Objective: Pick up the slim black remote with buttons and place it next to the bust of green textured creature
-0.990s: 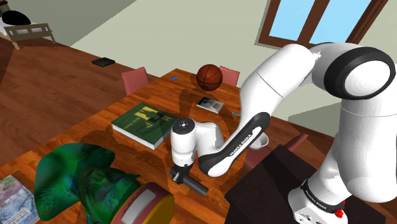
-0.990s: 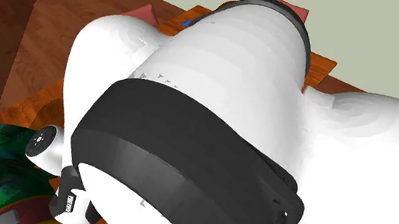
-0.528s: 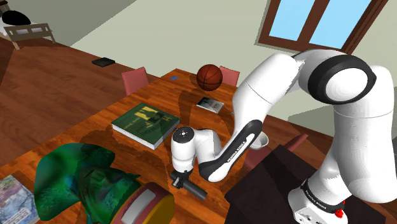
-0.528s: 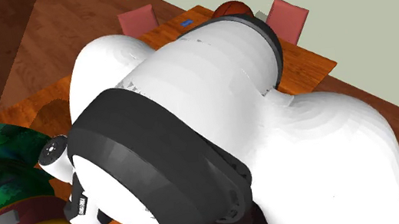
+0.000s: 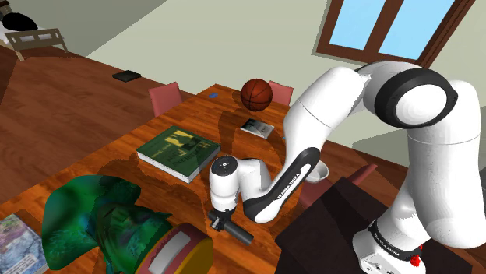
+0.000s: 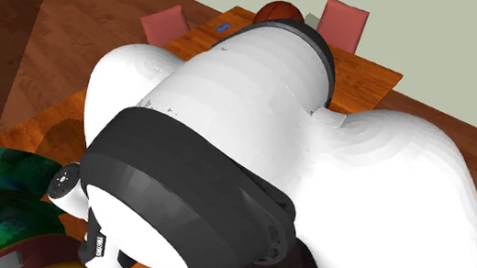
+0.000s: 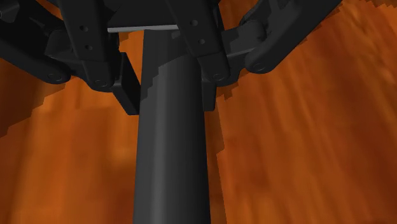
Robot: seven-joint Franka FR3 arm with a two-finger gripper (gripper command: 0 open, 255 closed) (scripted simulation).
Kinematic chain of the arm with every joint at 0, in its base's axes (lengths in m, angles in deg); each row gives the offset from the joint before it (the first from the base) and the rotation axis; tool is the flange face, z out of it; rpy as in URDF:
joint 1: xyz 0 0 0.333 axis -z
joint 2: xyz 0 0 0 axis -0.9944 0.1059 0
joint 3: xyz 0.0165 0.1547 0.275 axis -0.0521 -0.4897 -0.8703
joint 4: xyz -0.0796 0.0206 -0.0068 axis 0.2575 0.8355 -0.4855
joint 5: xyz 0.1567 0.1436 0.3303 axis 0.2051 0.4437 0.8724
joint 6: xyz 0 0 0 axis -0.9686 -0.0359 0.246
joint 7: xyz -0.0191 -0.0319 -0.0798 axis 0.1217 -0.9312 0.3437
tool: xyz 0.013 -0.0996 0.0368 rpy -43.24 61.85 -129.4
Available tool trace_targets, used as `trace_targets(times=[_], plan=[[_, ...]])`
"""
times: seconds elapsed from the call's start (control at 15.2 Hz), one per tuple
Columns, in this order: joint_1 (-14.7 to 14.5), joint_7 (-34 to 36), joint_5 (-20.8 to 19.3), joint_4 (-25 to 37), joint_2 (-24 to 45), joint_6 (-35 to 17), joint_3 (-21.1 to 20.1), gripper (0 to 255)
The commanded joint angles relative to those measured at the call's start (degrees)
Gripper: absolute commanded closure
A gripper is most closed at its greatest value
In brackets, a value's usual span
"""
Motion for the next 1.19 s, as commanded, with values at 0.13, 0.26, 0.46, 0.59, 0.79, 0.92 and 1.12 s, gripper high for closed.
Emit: trace_targets(times=[0.13,0.26,0.46,0.59,0.79,0.92,1.12], plan=[[0.0,0.0,0.0,0.0,0.0,0.0,0.0,0],[0.0,0.0,0.0,0.01,0.0,0.0,0.0,0],[1.2,-1.52,2.18,-0.8,-3.48,2.6,-1.9,0],[2.19,-2.94,4.26,-1.24,-6.49,5.03,-3.51,0],[2.16,-2.96,4.28,-1.25,-6.5,5.02,-3.48,0],[2.16,-2.96,4.28,-1.24,-6.49,5.03,-3.48,0],[2.16,-2.96,4.28,-1.24,-6.49,5.03,-3.48,0]])
